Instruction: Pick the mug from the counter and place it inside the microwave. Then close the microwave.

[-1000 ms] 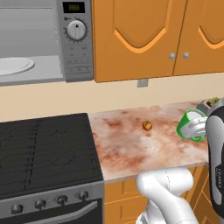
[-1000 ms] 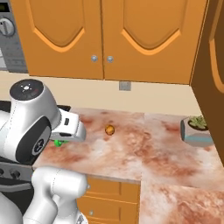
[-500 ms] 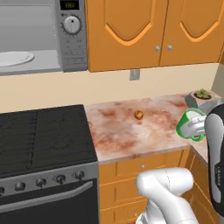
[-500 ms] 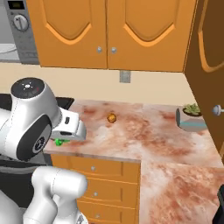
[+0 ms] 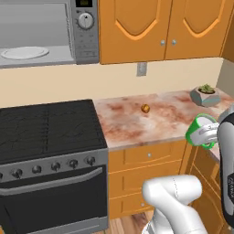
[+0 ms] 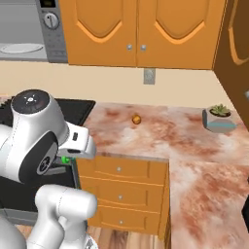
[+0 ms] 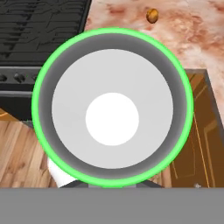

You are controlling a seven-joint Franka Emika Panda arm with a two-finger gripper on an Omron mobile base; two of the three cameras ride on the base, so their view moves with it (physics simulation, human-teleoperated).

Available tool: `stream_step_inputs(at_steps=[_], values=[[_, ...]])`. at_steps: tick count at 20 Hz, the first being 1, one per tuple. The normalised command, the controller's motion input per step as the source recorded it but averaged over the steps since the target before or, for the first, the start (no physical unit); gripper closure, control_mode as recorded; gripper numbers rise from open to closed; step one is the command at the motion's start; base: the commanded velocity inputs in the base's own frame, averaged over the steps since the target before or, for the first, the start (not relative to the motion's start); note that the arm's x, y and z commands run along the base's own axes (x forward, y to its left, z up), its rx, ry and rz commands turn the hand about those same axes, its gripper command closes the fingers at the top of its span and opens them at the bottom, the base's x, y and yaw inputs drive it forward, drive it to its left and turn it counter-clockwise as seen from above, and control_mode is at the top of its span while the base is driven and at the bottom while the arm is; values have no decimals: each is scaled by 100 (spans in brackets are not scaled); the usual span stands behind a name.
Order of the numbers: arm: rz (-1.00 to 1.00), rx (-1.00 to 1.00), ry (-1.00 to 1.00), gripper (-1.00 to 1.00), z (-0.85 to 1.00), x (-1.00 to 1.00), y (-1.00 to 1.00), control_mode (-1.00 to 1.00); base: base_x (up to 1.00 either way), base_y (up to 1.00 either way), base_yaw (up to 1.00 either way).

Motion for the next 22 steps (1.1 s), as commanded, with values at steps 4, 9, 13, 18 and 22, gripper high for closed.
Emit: stream_step_inputs(at_steps=[4,9,13,18,22], values=[[0,0,0,100,0,0,0,100,19,78,12],[0,0,0,100,0,0,0,100,22,41,12],[0,0,0,100,0,0,0,100,42,31,17],[0,0,0,100,0,0,0,100,56,42,28],[0,0,0,100,0,0,0,100,39,51,23]])
